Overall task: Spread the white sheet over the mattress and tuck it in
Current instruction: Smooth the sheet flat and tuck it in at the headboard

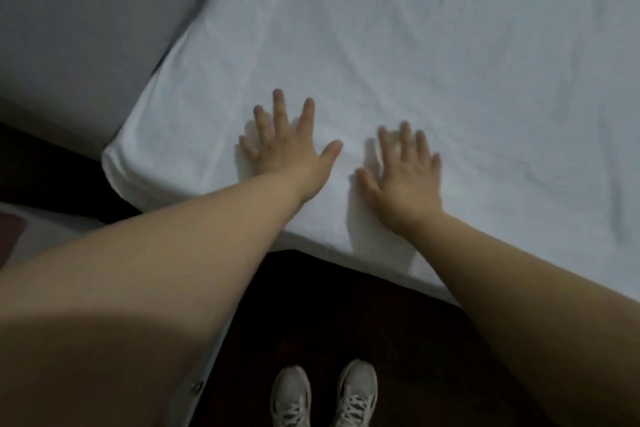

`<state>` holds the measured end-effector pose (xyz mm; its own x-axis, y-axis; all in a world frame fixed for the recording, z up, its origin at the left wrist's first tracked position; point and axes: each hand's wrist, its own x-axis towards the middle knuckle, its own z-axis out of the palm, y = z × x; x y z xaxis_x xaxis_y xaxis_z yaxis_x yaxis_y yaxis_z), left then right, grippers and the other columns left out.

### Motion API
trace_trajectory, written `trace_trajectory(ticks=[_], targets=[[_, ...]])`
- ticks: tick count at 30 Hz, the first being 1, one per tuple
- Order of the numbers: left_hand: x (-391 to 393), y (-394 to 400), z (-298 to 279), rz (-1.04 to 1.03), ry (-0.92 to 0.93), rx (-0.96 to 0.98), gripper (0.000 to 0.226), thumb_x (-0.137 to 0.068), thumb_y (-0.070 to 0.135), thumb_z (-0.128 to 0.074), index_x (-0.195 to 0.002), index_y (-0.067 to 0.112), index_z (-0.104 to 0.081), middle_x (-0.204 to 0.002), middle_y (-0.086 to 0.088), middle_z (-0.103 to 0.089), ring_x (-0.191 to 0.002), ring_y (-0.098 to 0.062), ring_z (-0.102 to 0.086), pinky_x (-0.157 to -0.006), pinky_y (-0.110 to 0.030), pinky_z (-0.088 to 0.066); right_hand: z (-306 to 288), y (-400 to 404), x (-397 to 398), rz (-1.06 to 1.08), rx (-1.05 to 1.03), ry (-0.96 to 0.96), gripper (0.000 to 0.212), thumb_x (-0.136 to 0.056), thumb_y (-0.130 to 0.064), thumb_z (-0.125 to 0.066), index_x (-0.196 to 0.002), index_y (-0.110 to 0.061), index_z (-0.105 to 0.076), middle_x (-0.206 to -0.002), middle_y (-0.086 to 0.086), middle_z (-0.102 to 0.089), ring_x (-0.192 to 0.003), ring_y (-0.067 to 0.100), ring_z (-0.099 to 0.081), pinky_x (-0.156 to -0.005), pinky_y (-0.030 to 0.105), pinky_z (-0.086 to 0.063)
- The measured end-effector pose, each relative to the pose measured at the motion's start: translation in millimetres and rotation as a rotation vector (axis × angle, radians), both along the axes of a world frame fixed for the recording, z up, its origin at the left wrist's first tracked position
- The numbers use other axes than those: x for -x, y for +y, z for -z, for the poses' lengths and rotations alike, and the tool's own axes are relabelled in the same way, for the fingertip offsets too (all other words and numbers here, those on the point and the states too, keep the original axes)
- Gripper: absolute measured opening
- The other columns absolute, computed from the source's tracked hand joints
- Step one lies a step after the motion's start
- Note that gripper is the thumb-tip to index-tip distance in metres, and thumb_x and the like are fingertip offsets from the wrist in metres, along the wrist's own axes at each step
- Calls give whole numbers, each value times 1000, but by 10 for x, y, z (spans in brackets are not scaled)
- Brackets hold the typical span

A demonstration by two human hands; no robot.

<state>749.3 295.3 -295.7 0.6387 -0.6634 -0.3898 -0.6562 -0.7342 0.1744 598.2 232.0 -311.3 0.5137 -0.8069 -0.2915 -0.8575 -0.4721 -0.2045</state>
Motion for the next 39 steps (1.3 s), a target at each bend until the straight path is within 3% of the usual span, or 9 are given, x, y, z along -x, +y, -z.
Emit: trace_trajectory(ticks=[4,12,15,18,21,27,30,34,39], targets=[[193,102,361,93,-34,-137,74,-84,77,-13,-144,47,19,-156,6,29,-143,-34,24,-111,-63,7,306,187,394,-73,79,67,77,-89,-69,-17,-152,-28,1,-161,0,8,-149,27,8,-116,52,4],[95,191,-325,-142,-106,-366,69,-96,55,-29,-153,24,-6,-159,-13,9,-145,-39,0,-117,-53,-7,-194,-214,3544,1062,-182,445,138,-48,-102,-11,-147,-6,-21,-154,22,-18,-140,45,-20,-113,56,-22],[901,-624,-524,196,-21,-89,67,-97,52,-30,-153,25,-4,-160,-8,13,-148,-31,5,-119,-48,-6,-482,-561,2701,709,15,259,70,-92,-59,-29,-147,-16,-24,-157,15,-11,-143,37,-13,-114,50,-21],[1784,-1244,-400,401,74,-19,65,-96,58,-24,-151,35,3,-159,0,19,-147,-30,14,-117,-53,0,-333,-874,1741,260,21,15,59,-98,-46,-28,-151,-23,-18,-161,7,-3,-148,29,0,-120,47,-9],[2179,-1284,170,373,41,-146,66,-92,65,-12,-146,42,17,-156,4,29,-144,-32,23,-114,-58,6,135,-1017,2068,110,-31,56,67,-95,-57,-22,-153,-29,-4,-161,-2,8,-149,23,9,-118,51,3],[2229,-1316,116,320,-9,-336,73,-89,70,-13,-145,41,24,-153,3,36,-144,-34,23,-115,-59,2,-241,-821,5399,1061,-233,405,130,-43,-98,4,-152,-28,5,-161,3,7,-147,35,-4,-114,60,-14],[2433,-1646,-209,232,-13,-467,77,-90,67,-25,-152,32,5,-159,-3,19,-146,-37,5,-116,-57,-9,-805,-1112,6006,1202,-250,336,133,-46,-93,1,-152,-14,-11,-157,18,-9,-142,43,-17,-112,58,-20],[3096,-2447,-549,223,10,-208,71,-95,57,-30,-153,26,-4,-160,-4,10,-148,-31,1,-117,-54,-10,-808,-1986,5041,813,-22,166,74,-94,-59,-29,-152,-15,-17,-160,15,-8,-146,36,-9,-119,45,-16],[3543,-2989,159,366,-34,-253,68,-94,57,-21,-149,37,14,-156,2,28,-145,-33,20,-115,-60,0,-239,-2592,3245,-33,-117,-95,58,-99,-46,-26,-152,-31,-11,-162,-3,5,-149,23,9,-118,50,4]])
